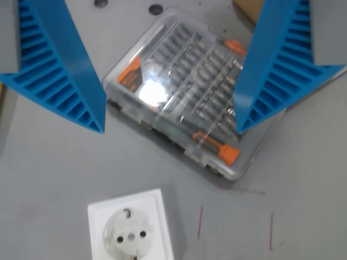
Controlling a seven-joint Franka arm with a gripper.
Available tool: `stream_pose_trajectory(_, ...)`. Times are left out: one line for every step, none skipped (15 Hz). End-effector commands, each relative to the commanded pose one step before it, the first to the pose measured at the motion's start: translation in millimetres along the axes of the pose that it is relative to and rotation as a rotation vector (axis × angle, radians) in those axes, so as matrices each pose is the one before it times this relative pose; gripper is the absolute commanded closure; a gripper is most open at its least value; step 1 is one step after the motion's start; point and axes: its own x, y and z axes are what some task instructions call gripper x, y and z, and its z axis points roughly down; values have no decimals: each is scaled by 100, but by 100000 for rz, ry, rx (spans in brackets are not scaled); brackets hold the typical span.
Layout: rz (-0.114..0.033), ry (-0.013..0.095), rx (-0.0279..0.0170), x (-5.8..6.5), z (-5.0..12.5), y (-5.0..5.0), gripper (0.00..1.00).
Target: Move above the white socket
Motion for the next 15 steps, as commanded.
stream_pose_trajectory(-12448,-475,1041,1080,567,818,0)
stream_pose_trajectory(-959,296,-21,240,333,176,0)
stream_pose_trajectory(-648,211,23,247,339,183,0)
stream_pose_trajectory(-886,101,30,253,347,188,0)
stream_pose_trajectory(-755,-166,125,258,348,193,0)
stream_pose_trajectory(-603,-124,128,261,344,198,0)
stream_pose_trajectory(-326,-153,168,259,336,201,0)
stream_pose_trajectory(-683,107,113,254,326,200,0)
stream_pose_trajectory(-168,7,176,245,313,196,0)
stream_pose_trajectory(-580,137,161,231,302,189,0)
stream_pose_trajectory(-92,71,201,213,288,181,0)
stream_pose_trajectory(-477,171,179,195,273,170,0)
stream_pose_trajectory(-373,330,125,177,256,159,0)
stream_pose_trajectory(39,389,70,157,239,149,0)
stream_pose_trajectory(-292,224,104,138,220,140,0)
